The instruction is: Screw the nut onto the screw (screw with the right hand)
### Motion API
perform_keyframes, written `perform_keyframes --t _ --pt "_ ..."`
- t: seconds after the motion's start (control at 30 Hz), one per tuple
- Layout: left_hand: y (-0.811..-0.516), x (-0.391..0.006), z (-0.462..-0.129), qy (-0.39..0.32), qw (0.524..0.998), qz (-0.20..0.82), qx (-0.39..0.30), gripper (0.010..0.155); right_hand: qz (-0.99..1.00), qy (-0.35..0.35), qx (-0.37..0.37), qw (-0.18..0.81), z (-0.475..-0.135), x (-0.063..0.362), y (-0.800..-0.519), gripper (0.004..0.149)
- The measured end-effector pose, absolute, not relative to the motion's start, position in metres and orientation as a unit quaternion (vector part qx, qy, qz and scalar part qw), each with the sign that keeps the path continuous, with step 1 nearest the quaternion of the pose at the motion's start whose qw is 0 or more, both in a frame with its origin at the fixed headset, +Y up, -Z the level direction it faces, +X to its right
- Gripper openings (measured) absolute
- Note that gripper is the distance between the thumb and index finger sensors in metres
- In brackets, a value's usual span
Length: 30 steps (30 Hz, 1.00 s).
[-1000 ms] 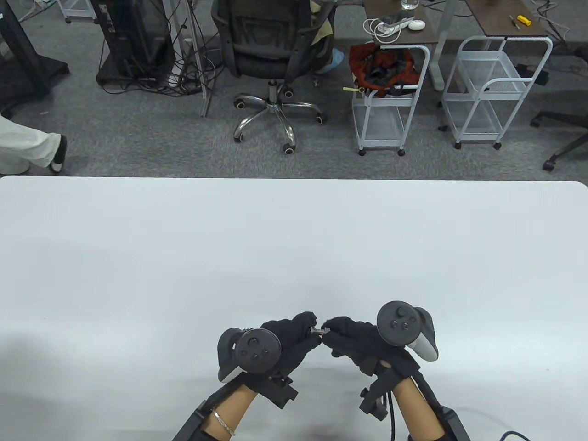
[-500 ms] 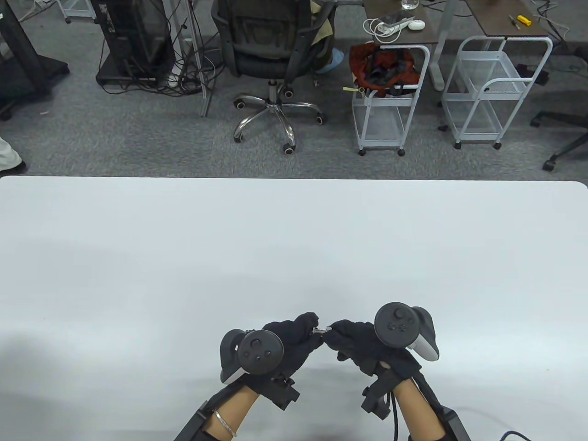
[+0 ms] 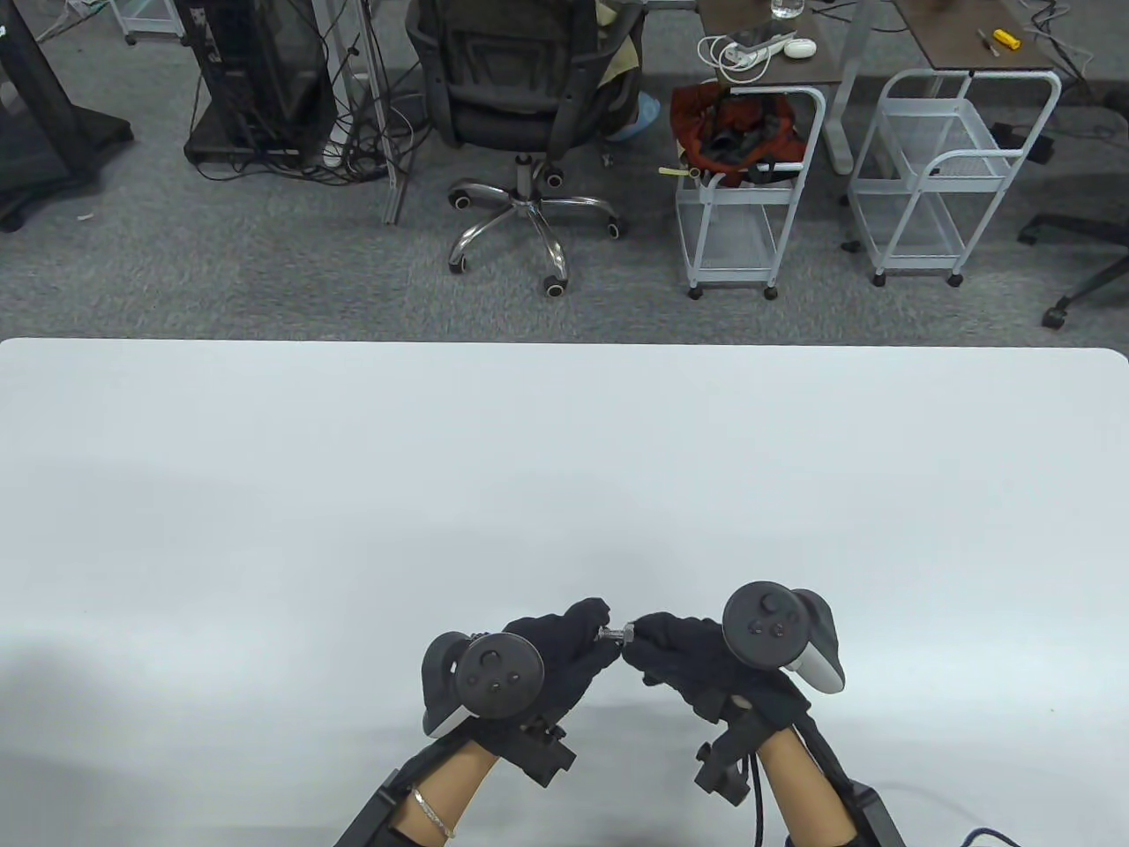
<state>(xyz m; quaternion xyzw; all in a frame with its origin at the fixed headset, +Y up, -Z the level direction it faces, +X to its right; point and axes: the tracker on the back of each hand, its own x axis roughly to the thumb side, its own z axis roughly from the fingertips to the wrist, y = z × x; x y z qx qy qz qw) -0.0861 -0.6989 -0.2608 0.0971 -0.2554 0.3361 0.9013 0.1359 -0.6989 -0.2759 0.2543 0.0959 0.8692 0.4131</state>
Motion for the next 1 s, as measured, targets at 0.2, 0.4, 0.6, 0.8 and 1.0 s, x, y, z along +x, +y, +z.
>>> perform_keyframes --t 0.2,0.4,0.6,0.8,1.0 --pt "-0.6979 -0.0863 -0.2601 -0.256 0.901 0.334 0.100 0.050 0.866 0.098 0.259 0.416 -0.2757 0.1353 -0.6994 0.045" --pt "-0.6970 -0.0869 -0.2603 -0.258 0.899 0.341 0.097 0.050 0.853 0.095 0.271 0.436 -0.2748 0.1325 -0.7003 0.051" --pt "-0.6965 -0.0875 -0.2608 -0.256 0.900 0.340 0.098 0.049 0.849 0.095 0.270 0.444 -0.2737 0.1343 -0.7009 0.056" --pt "-0.6956 -0.0896 -0.2607 -0.254 0.901 0.337 0.101 0.049 0.863 0.088 0.264 0.422 -0.2734 0.1345 -0.7015 0.047" --pt "-0.6940 -0.0884 -0.2593 -0.258 0.901 0.332 0.105 0.050 0.850 0.079 0.264 0.448 -0.2746 0.1334 -0.7024 0.053"
